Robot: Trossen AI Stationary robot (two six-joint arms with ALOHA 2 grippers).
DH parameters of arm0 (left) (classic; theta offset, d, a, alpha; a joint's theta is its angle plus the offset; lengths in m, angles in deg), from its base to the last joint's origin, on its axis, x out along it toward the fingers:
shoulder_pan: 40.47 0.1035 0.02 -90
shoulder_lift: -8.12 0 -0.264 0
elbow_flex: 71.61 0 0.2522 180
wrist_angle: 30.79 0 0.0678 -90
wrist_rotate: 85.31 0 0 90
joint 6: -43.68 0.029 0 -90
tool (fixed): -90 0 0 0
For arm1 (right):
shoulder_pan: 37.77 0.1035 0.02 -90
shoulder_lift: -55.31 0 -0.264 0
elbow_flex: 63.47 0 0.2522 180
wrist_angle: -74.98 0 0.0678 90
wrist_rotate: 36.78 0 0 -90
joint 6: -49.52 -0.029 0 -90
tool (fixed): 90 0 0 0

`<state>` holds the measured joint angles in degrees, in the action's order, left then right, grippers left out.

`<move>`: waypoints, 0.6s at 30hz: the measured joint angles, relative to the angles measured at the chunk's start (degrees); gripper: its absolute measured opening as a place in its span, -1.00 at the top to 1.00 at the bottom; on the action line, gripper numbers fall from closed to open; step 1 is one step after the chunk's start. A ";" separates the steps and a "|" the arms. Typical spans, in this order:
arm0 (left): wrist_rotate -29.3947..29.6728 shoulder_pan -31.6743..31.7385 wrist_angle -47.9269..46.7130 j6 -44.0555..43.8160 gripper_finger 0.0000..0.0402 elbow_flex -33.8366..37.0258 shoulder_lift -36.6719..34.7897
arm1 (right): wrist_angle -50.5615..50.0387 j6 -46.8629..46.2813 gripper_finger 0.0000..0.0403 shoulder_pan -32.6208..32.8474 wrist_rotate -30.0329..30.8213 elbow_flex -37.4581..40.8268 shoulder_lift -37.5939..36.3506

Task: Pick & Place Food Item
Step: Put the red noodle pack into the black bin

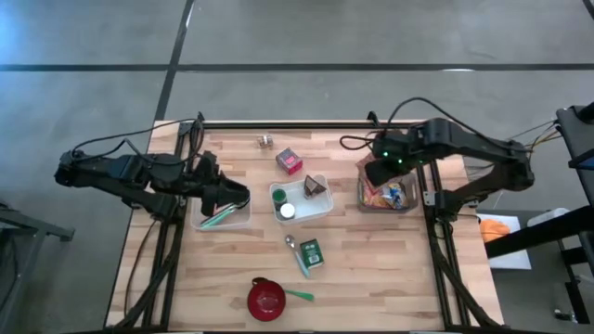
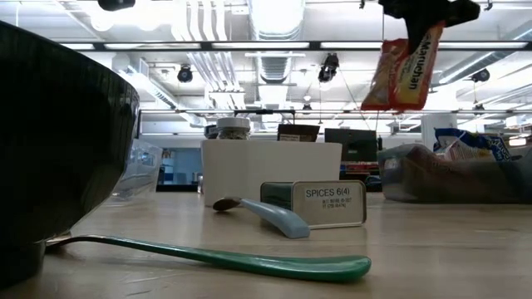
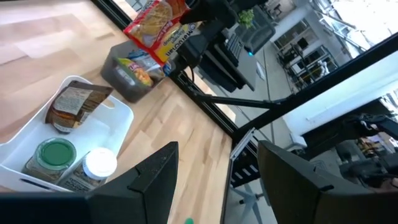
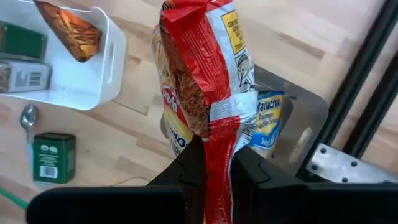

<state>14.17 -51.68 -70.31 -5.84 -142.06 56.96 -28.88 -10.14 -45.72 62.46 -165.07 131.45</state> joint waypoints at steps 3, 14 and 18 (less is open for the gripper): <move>0.00 0.07 -0.07 0.07 -0.09 0.00 0.00 | 0.06 -0.42 0.85 -0.53 0.00 1.59 -1.22; -0.02 0.11 -0.22 0.13 -0.09 0.00 0.00 | 0.05 -0.02 0.85 -6.36 1.03 10.88 -5.92; -0.02 0.11 -0.22 -0.02 -0.09 0.00 0.00 | 0.06 0.07 0.85 -9.47 1.03 13.90 -7.65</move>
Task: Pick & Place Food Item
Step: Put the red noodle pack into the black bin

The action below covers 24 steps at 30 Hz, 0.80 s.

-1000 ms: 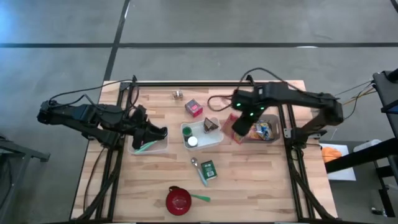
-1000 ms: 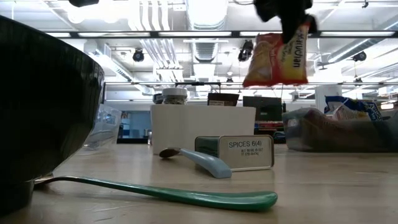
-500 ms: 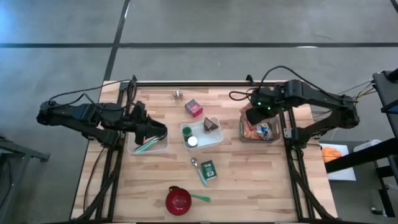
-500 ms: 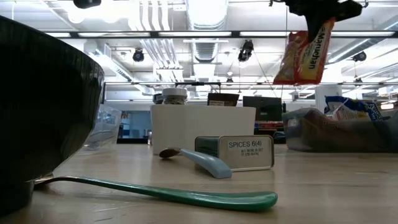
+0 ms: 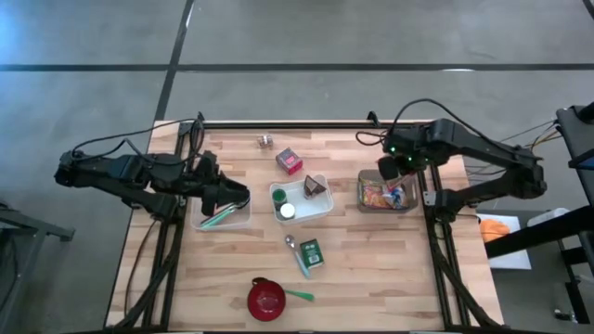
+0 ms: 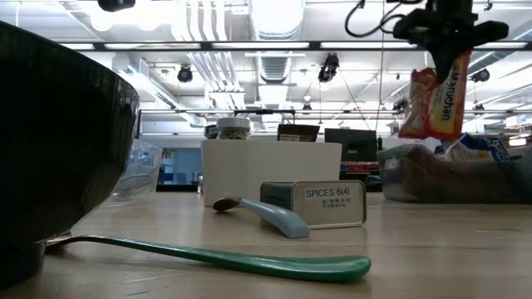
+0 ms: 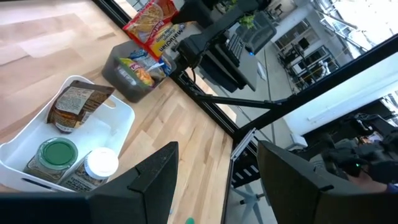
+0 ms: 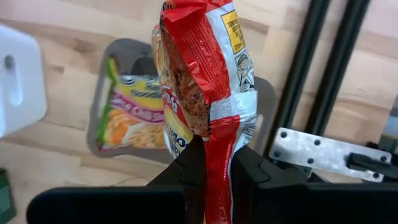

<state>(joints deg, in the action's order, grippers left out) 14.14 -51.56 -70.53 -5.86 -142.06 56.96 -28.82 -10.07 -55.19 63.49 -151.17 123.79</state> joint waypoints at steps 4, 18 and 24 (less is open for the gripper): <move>0.00 0.07 0.01 -0.02 -0.09 0.00 0.00 | 0.01 1.36 0.85 -3.11 0.52 1.37 -1.51; -0.04 0.70 0.00 -0.03 -0.09 0.00 0.00 | 0.08 5.12 0.85 -9.28 0.01 0.06 -5.01; -0.07 0.70 -0.04 0.00 -0.09 0.00 0.00 | 0.11 6.00 0.85 -9.28 -0.12 3.11 -4.67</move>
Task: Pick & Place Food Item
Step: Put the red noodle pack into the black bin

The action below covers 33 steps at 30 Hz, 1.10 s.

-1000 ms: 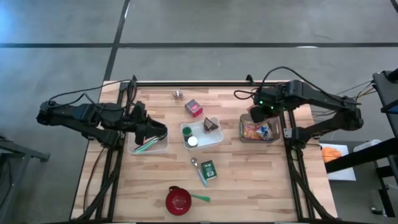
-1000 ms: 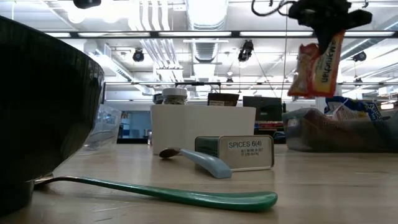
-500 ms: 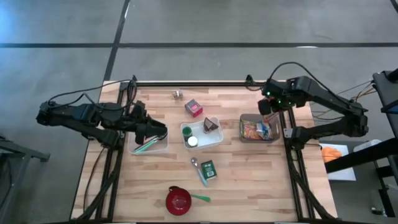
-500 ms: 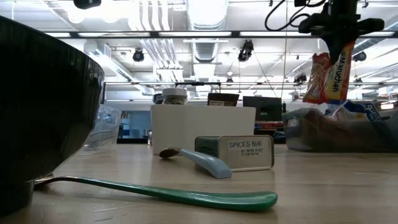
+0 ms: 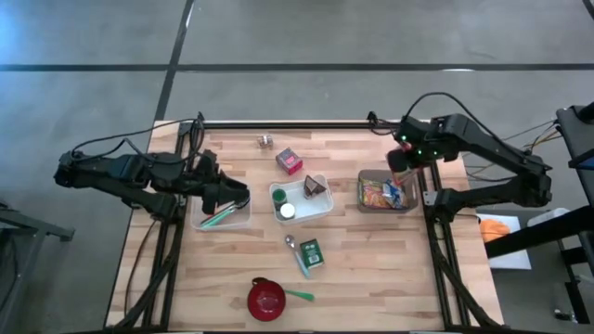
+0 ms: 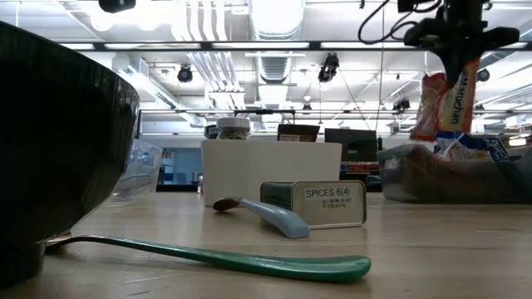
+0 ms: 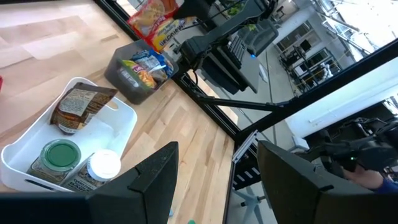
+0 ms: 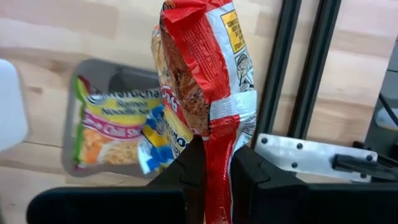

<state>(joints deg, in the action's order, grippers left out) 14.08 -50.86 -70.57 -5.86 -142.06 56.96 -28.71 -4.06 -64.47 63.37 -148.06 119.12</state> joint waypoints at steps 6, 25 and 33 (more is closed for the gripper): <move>-0.09 0.00 -1.01 -0.02 -0.09 -0.02 0.00 | -0.03 -0.12 0.85 0.02 -2.71 6.80 -0.08; -0.04 0.37 -0.99 0.00 -0.09 -0.02 0.00 | -0.15 -0.75 0.85 0.61 -17.17 14.25 -0.04; -0.04 0.37 -0.97 0.00 -0.09 -0.02 0.00 | 0.02 -2.16 0.85 0.59 -19.56 16.80 0.02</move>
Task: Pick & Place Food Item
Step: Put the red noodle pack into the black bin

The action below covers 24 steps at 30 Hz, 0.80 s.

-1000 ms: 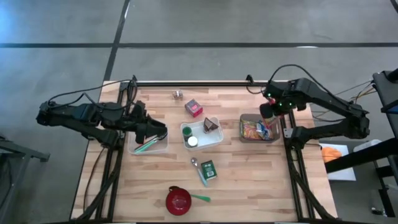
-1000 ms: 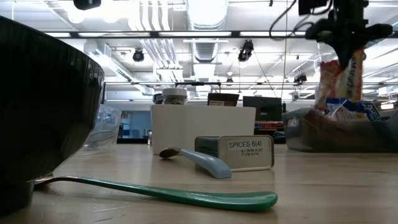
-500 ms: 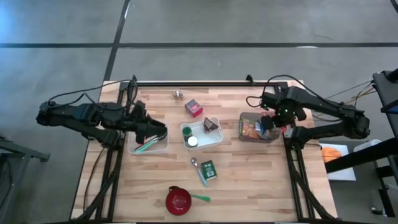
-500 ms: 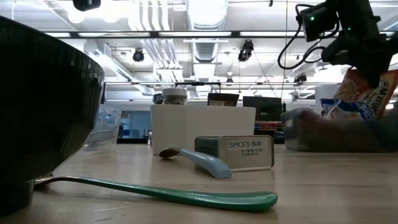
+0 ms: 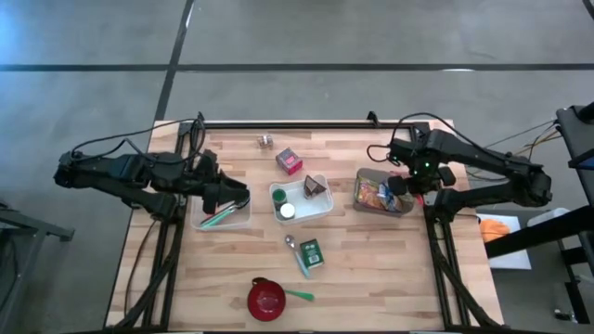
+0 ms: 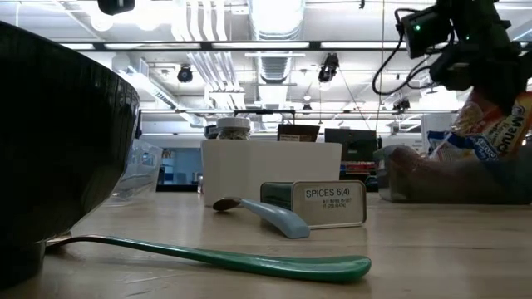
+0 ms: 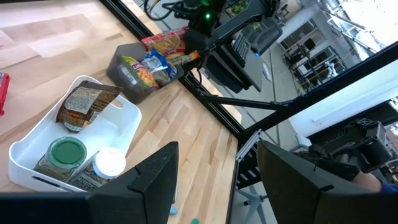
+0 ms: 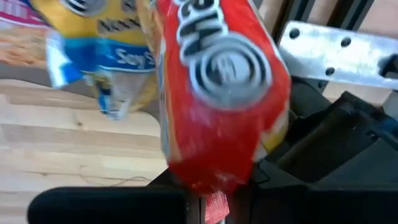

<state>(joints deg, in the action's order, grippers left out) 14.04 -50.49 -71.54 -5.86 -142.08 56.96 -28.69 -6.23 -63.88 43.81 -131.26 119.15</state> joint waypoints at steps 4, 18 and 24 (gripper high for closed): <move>0.02 0.00 0.08 0.00 -0.09 0.00 0.00 | 0.07 -0.39 0.85 0.00 -0.34 2.38 0.00; 0.07 0.04 0.13 -0.02 -0.10 0.00 0.00 | 0.10 0.76 0.85 -0.01 -4.79 0.17 0.02; 0.07 0.04 0.13 -0.02 -0.09 0.00 0.00 | -0.13 0.70 0.85 0.00 -6.09 -2.19 -0.13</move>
<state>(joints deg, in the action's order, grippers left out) 14.10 -50.45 -71.41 -5.88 -142.08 56.96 -28.82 -5.53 -63.88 37.72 -133.45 119.01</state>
